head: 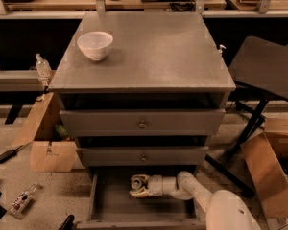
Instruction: Place green can into bottom drawer
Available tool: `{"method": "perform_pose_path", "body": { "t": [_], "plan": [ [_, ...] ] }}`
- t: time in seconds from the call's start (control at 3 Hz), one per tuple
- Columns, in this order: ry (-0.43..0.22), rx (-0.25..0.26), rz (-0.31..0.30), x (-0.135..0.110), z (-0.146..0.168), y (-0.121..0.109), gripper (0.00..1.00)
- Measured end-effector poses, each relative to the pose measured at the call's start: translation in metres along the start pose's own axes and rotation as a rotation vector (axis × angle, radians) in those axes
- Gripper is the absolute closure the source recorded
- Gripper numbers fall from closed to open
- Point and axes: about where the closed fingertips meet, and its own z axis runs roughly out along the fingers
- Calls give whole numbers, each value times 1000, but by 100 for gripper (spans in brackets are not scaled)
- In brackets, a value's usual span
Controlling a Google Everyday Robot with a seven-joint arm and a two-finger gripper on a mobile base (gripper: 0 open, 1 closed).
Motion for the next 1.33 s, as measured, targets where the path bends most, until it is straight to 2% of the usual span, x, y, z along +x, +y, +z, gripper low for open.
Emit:
{"method": "perform_pose_path", "body": {
  "t": [0.33, 0.67, 1.0, 1.33],
  "plan": [
    [11, -23, 7, 17, 20, 7, 100],
    [9, -27, 7, 16, 23, 8, 81],
    [7, -30, 9, 16, 25, 10, 58],
    [4, -35, 10, 16, 28, 11, 27]
  ]
}}
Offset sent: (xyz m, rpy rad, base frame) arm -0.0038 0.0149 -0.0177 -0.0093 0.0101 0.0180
